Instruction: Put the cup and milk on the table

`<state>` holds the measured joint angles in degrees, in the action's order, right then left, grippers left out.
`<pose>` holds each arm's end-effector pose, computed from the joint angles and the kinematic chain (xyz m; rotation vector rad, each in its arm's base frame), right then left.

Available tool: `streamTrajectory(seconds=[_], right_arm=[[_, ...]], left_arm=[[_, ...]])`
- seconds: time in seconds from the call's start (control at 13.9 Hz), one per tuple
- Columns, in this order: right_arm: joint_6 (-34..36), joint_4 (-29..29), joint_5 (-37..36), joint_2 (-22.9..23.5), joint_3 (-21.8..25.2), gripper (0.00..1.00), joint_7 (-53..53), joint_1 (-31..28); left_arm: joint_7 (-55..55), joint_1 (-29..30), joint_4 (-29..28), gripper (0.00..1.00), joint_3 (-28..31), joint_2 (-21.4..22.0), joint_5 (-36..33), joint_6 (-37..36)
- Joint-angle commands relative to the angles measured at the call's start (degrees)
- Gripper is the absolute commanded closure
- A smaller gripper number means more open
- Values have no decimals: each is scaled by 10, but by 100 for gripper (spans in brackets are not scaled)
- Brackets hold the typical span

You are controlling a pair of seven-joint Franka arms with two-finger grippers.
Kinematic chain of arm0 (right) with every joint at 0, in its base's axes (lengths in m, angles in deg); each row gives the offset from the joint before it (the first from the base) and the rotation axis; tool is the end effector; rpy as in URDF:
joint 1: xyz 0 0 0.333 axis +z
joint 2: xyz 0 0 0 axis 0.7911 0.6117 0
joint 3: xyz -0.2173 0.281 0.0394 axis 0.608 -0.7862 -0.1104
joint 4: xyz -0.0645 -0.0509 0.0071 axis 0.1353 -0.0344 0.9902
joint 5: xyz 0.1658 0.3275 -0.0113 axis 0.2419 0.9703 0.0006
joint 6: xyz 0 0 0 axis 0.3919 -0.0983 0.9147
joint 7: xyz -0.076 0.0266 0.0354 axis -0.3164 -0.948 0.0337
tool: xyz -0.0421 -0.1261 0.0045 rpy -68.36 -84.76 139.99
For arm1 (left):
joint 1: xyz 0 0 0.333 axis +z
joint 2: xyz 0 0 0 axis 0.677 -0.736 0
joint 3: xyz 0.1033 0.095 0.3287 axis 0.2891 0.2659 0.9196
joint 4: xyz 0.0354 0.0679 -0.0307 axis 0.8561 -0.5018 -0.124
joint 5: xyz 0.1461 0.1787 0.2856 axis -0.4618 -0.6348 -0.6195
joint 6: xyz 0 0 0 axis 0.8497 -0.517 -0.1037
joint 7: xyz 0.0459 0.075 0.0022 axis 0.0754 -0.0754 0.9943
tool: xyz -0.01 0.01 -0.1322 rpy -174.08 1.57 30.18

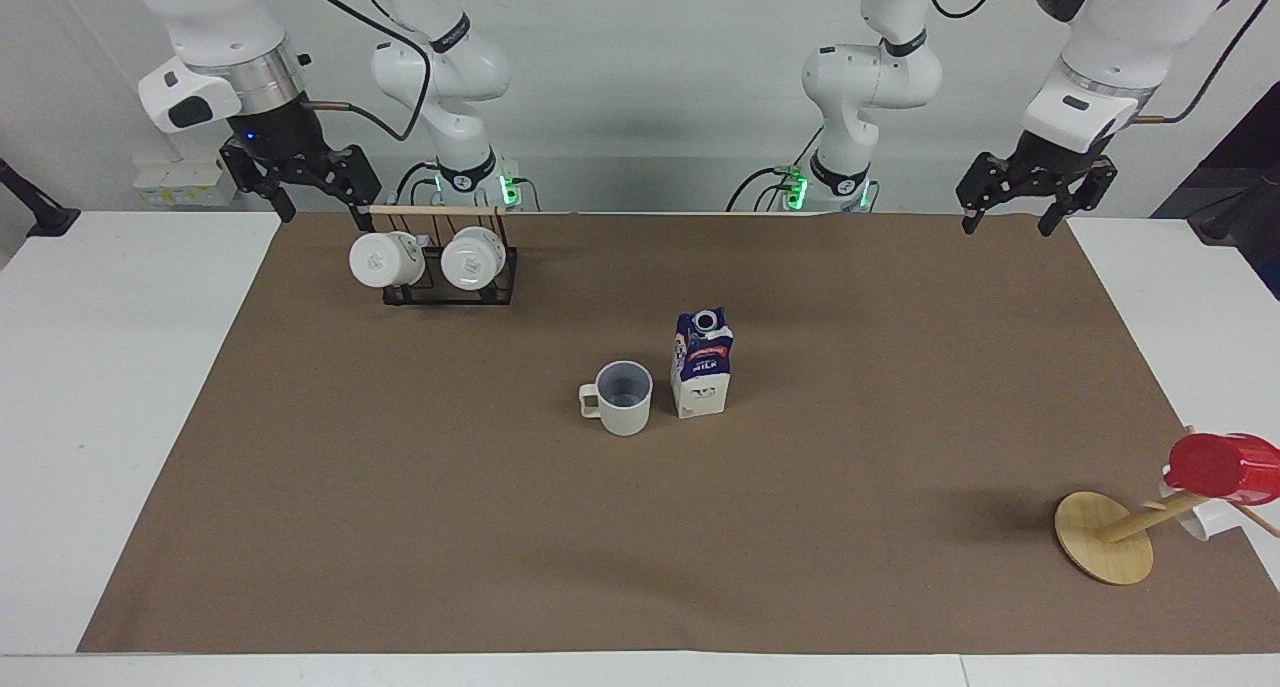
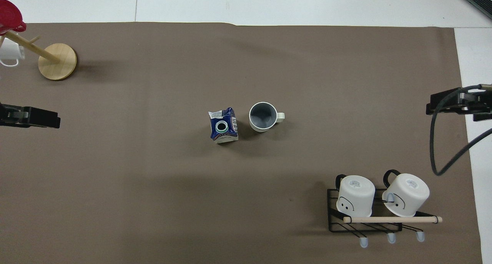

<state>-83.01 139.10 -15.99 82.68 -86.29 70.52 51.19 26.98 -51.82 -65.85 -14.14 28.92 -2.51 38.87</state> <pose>0.5198 0.0008 0.6679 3.1306 -0.2474 0.0482 0.4950 -0.0384 0.6541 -3.1270 0.1775 -0.0663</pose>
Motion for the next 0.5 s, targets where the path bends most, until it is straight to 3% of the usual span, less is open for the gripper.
streamTrajectory(seconds=[0.0, 0.43], right_arm=[[3, 7, 3, -8, -3, 0, -14, -5], [3, 8, 3, -8, -3, 0, -12, -5]], left_arm=[[-12, 5, 10, 0, -7, -1, -11, -17], [-22, 6, 21, 0, -3, -1, -12, -28]])
